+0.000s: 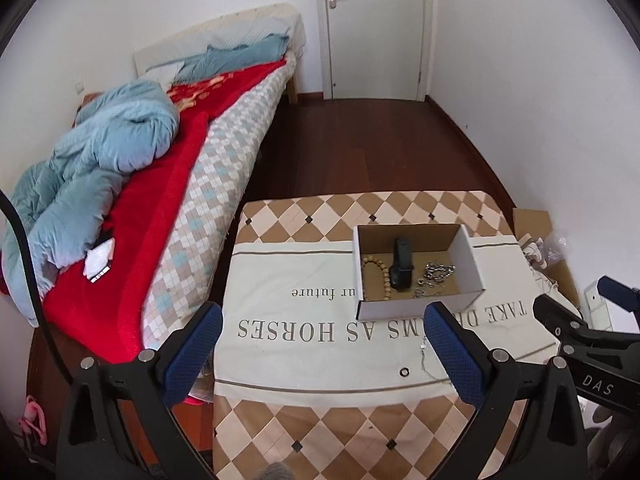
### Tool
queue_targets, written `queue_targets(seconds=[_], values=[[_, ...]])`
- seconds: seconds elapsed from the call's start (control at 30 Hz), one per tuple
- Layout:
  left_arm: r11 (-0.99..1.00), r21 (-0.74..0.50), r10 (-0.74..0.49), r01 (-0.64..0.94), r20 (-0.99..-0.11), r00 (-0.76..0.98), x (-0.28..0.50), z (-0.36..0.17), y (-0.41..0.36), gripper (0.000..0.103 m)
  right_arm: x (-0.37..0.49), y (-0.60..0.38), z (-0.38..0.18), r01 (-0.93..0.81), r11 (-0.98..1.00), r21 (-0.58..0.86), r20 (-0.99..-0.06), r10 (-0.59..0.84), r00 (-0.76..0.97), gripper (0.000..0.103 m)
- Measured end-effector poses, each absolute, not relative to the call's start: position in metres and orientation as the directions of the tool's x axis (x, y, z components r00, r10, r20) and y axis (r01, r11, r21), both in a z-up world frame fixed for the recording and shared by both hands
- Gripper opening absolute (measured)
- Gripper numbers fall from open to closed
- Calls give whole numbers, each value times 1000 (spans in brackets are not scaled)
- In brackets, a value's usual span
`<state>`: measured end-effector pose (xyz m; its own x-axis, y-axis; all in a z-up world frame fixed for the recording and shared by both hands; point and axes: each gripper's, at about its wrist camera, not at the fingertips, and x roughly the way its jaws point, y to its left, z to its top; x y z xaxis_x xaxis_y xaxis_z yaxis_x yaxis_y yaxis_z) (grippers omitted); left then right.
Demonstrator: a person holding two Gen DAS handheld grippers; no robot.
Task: Organize jewelry
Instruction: 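Lift both open tools out of the box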
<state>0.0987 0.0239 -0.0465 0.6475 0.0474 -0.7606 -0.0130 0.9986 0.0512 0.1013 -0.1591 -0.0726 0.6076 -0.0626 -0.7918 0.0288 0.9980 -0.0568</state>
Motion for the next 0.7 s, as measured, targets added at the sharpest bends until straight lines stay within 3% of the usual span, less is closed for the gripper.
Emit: queue_targets(seconds=[0.33,0.53,0.6,0.63,0.67,0.7], values=[[998,43,66,-50,-724,686,57,-23,24,102,51,-170,-36,39,999,-12,-747,-35,664,103],[983,132,184,-129,-720,669,59,-55,27,103,46,-182,-72,58,998,29,-776,-14,630,102],[977,158,212,-142,-738,641,64,-75,29,103,53,-187,-102,45,998,39,-806,5,592,90],[968,191,251,-162,-743,620,68,-90,30,103,56,-189,-113,45,998,42,-816,8,577,70],[962,213,273,-171,-749,604,71,-101,32,103,62,-193,-135,41,997,64,-836,32,548,59],[957,229,290,-177,-763,577,76,-115,34,103,67,-196,-148,43,995,87,-847,51,529,59]])
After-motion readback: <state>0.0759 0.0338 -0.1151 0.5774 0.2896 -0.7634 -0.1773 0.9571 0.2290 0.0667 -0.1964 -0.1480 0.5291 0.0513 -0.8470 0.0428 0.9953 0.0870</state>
